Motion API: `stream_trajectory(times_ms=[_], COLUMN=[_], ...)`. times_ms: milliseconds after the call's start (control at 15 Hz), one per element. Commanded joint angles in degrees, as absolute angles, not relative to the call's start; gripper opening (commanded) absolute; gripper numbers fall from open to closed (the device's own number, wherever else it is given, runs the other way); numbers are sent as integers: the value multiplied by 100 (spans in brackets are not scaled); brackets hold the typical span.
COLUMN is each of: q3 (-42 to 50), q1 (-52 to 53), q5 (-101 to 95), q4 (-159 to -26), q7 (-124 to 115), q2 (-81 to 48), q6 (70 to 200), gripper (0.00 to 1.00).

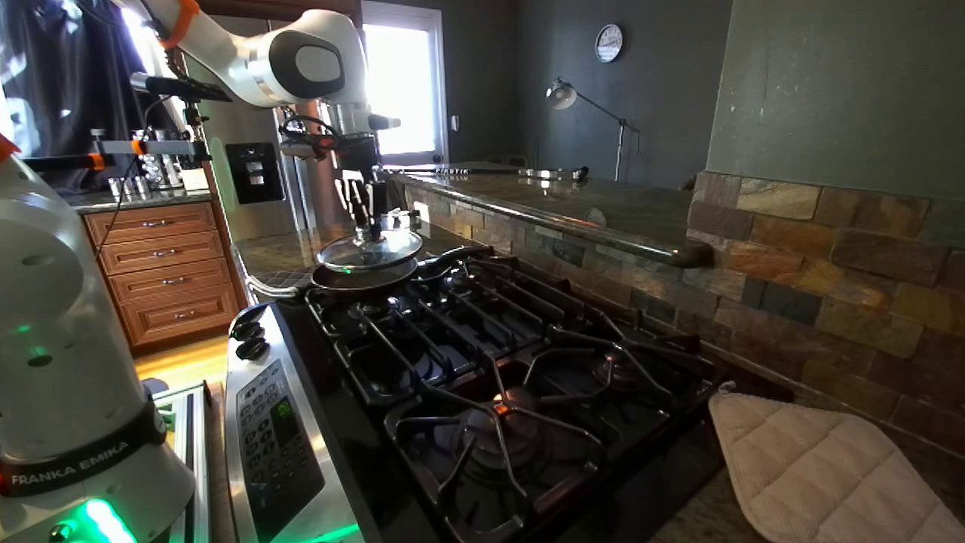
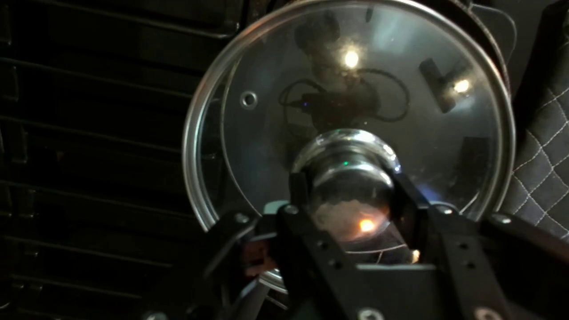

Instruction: Slide the pan to the bottom left stove plate and put the glass lid on the pan

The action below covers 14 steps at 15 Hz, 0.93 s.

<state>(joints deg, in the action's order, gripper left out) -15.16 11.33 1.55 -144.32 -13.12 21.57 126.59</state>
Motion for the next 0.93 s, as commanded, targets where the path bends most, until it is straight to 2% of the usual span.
stream_trajectory(times_ms=[0,867], q3=[-1544,-1587], q1=[1181,1279], q5=[138,195], q4=[-14464,-14625], q7=[-1347,-1303], q2=[2196,1986], q6=[12724,13413], gripper=[23,23])
